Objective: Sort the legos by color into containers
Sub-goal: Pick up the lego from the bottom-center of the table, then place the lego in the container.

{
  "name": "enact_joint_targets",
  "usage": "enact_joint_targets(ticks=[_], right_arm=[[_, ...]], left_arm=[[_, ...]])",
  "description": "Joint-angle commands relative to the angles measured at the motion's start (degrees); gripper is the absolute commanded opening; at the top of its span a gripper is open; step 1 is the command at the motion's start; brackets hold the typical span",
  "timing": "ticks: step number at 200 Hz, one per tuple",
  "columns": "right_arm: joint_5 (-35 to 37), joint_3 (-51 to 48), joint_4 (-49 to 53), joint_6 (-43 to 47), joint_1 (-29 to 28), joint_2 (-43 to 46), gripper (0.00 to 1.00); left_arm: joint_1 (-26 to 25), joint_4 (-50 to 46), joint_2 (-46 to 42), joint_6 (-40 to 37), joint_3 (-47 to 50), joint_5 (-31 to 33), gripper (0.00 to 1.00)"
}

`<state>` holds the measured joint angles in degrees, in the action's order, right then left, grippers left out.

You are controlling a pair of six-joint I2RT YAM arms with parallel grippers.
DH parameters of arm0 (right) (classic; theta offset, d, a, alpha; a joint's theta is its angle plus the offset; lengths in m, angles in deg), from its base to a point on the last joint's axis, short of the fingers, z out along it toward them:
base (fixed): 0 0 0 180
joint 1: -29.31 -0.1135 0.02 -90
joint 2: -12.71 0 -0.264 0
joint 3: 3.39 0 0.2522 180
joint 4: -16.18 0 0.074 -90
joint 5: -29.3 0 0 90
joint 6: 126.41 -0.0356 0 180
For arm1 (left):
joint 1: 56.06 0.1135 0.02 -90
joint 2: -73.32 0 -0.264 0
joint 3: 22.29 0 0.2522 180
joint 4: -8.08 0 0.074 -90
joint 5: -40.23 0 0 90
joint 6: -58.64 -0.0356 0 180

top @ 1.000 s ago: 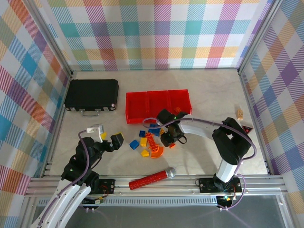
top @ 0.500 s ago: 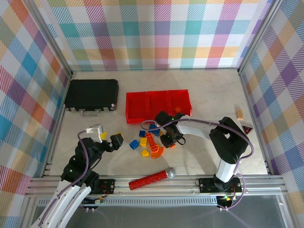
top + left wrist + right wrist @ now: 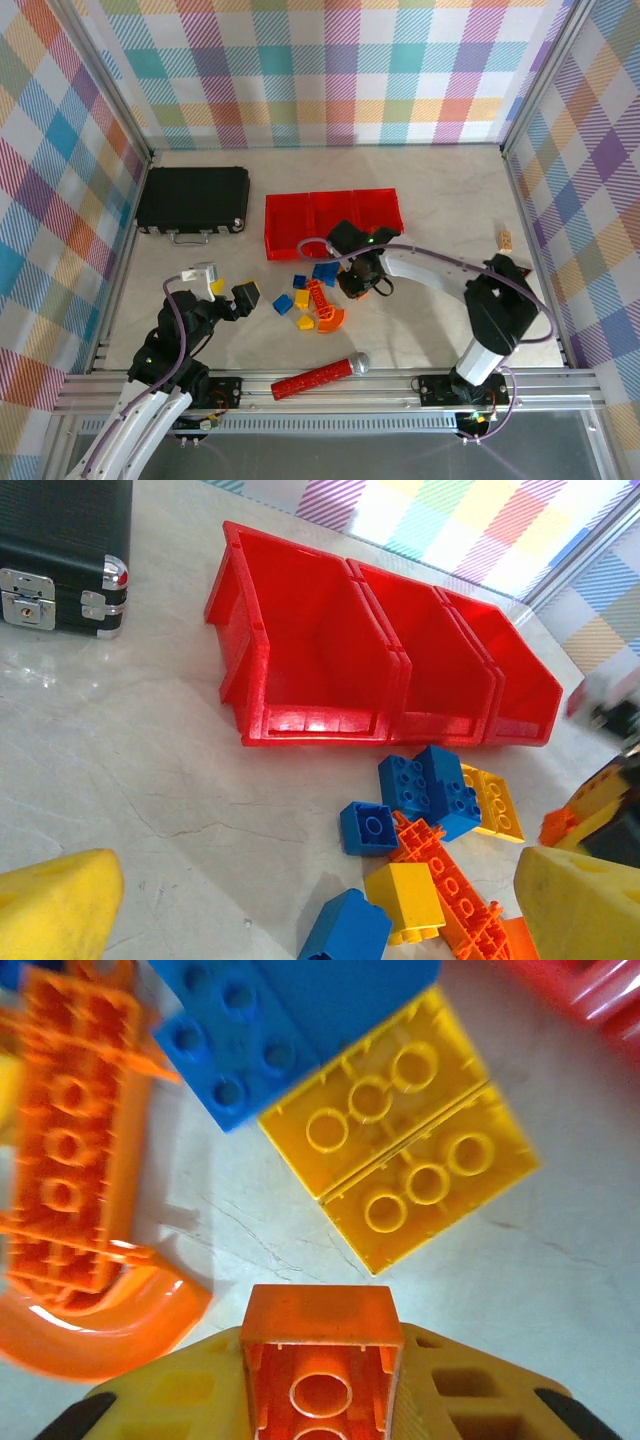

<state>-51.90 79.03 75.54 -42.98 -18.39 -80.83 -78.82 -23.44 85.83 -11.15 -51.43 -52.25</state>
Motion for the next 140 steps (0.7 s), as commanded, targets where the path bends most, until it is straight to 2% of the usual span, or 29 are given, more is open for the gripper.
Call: enact_joint_targets(ticks=[1, 12, 41, 88, 140], right_arm=[[3.47, 4.31, 3.57, 0.59, 0.38, 3.90, 0.31], [5.94, 5.82, 4.04, 0.77, 1.74, 4.65, 0.32], [6.06, 9.71, 2.35, 2.02, 7.51, 3.43, 0.32], [6.46, 20.96, 1.76, 4.95, 16.29, -8.15, 0.31], [4.65, 28.63, 1.42, 6.77, 19.69, -19.25, 0.30]], left_arm=[[-0.53, 0.20, -0.65, 1.05, 0.96, -0.13, 1.00], [-0.47, 0.35, -0.64, 1.25, 1.05, 0.11, 1.00], [-0.53, 0.77, -0.50, 1.37, 1.23, -0.24, 1.00], [-0.53, 0.72, -0.40, 1.50, 1.22, 0.21, 1.00], [-0.48, 0.53, -0.48, 1.68, 1.23, 0.84, 1.00]])
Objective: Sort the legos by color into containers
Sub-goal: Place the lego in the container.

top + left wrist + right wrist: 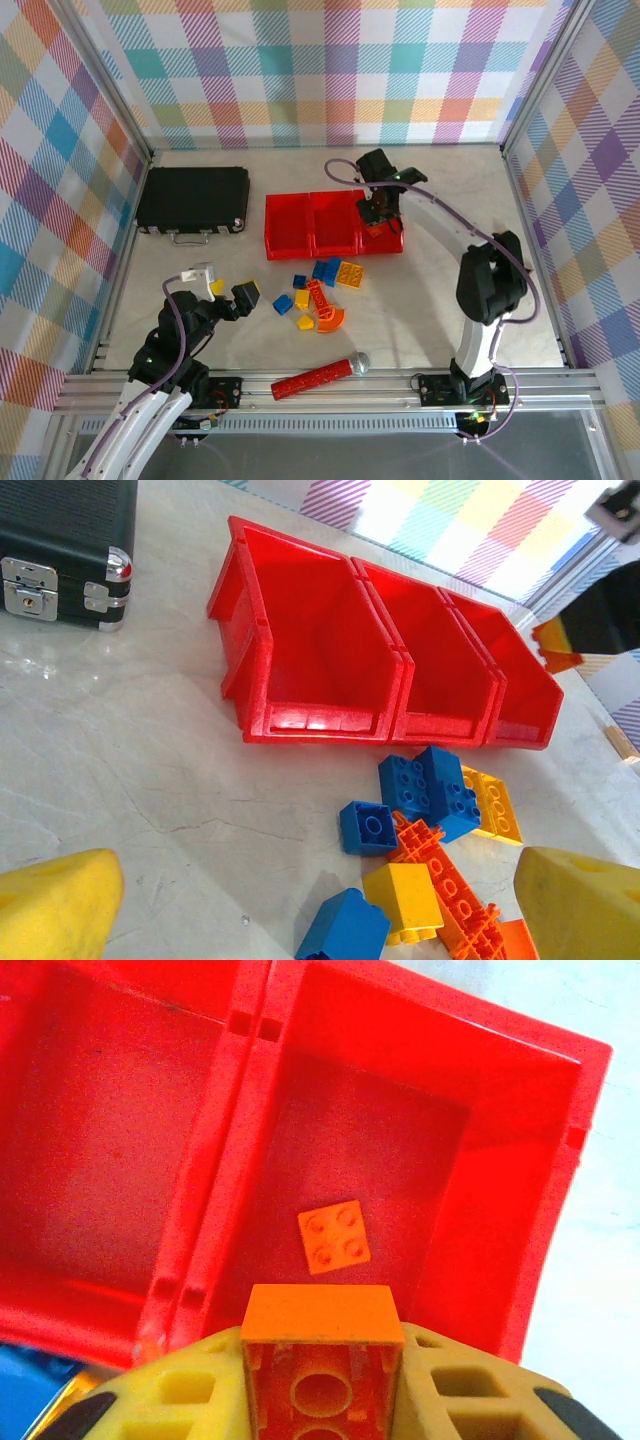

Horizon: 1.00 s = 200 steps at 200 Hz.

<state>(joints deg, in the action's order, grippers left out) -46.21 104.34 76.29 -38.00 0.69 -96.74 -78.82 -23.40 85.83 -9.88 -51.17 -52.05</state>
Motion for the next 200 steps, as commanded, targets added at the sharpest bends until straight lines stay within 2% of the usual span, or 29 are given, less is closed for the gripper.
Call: enact_joint_targets(ticks=[1, 34, 96, 128, 168, 200], right_arm=[[-1.08, 3.37, 0.63, 1.78, 0.69, -3.50, 0.30], [-2.87, 4.66, 0.23, 1.53, 2.58, -6.71, 0.32], [-3.92, 5.01, 0.45, 1.24, 3.48, -8.21, 0.48], [-4.40, 4.90, 0.76, 0.45, 3.66, -7.66, 0.50], [-6.72, 0.96, 1.91, -6.68, 3.66, -0.37, 0.50], [-10.65, -12.08, -1.23, -19.30, 3.17, 10.71, 0.52]], left_arm=[[-0.50, 0.49, -0.47, 0.41, 0.96, 0.63, 1.00], [-0.53, 0.42, -0.48, 0.49, 0.96, 0.70, 1.00], [-0.53, 0.08, -0.37, 0.85, 0.87, 2.03, 1.00], [-0.53, -0.04, -0.47, 0.96, 0.88, 2.34, 1.00], [-0.53, -0.09, -0.44, 1.09, 0.88, 2.45, 1.00], [-0.53, 0.08, -0.42, 1.18, 0.96, 2.59, 1.00]])
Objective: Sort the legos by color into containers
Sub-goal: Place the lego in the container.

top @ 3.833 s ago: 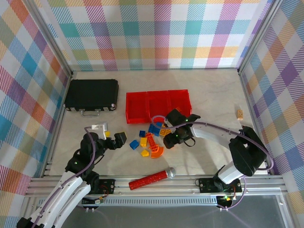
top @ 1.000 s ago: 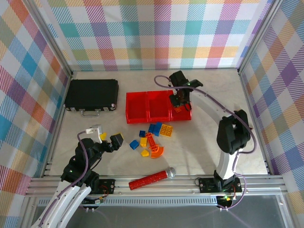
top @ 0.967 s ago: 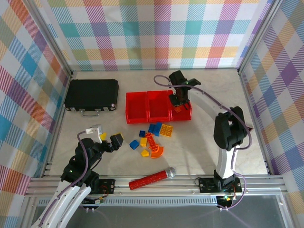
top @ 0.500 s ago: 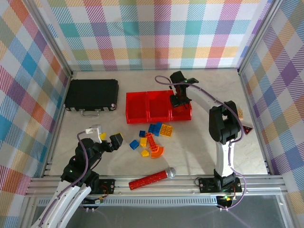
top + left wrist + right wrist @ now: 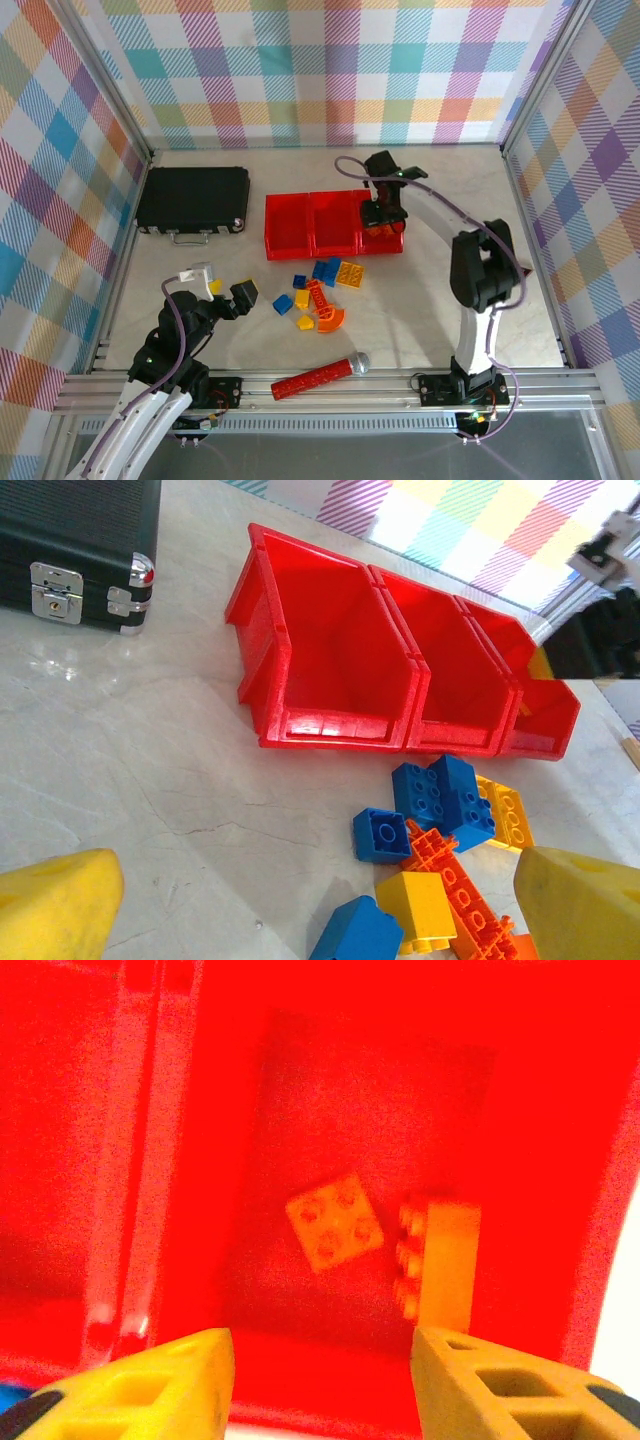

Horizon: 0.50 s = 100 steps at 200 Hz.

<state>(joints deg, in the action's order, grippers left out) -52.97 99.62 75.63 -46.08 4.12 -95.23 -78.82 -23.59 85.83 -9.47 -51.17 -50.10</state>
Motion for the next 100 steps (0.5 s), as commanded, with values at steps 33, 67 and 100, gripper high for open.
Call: enact_joint_targets(ticks=[33, 67, 100], right_arm=[[-3.43, -21.07, -3.95, -20.27, -4.39, 19.39, 0.56], [-4.72, -26.47, -4.00, -23.01, -11.09, 22.60, 0.58], [-6.24, -27.69, -3.61, -24.61, -16.02, 20.58, 0.55]], left_arm=[[-0.53, 0.43, -0.47, 0.72, 1.00, 0.52, 1.00], [-0.53, 0.68, -0.36, 0.61, 1.00, 0.43, 1.00], [-0.53, 0.58, -0.46, 0.68, 1.04, 0.56, 1.00]])
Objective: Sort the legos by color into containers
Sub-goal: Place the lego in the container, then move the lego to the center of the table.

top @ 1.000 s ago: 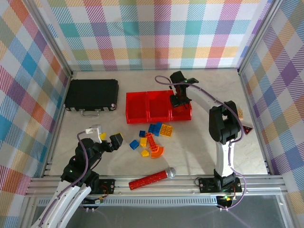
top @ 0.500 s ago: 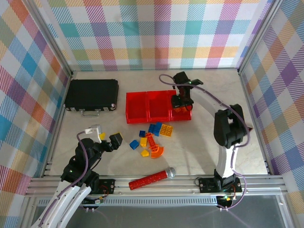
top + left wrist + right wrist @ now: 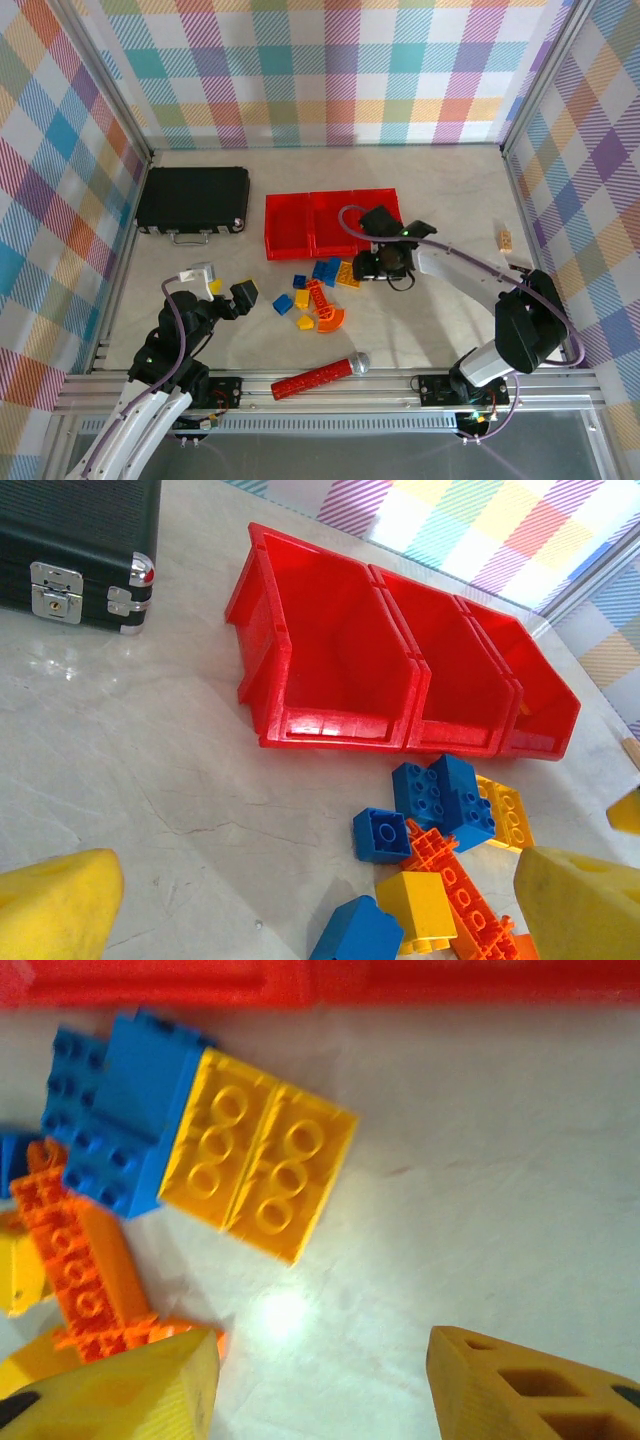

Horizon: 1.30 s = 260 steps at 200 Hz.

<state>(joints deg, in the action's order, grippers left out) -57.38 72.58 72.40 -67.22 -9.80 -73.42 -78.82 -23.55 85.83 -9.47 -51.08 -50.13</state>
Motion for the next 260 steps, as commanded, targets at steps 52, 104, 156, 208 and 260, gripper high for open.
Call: enact_joint_targets(ticks=[52, 104, 156, 208, 260], right_arm=[[-3.31, -1.67, -4.10, -6.31, -6.34, -6.70, 0.44], [-3.06, -1.74, -7.65, -7.74, -7.56, -10.10, 0.37], [-1.03, -1.46, -9.84, -9.56, -7.56, -12.30, 0.32], [6.36, -1.55, -7.66, -10.68, -5.44, -12.15, 0.31], [10.83, -4.09, -7.59, -8.81, 0.12, -9.77, 0.32]], left_arm=[[-0.53, 0.11, -0.72, 0.75, 0.89, 0.80, 1.00], [-0.53, -0.05, -0.66, 0.73, 0.87, 0.89, 1.00], [-0.53, -0.22, -0.77, 0.77, 0.79, 1.04, 1.00], [-0.53, -0.32, -0.98, 0.85, 0.79, 0.98, 1.00], [-0.53, -0.37, -0.99, 0.74, 0.79, 0.94, 1.00]])
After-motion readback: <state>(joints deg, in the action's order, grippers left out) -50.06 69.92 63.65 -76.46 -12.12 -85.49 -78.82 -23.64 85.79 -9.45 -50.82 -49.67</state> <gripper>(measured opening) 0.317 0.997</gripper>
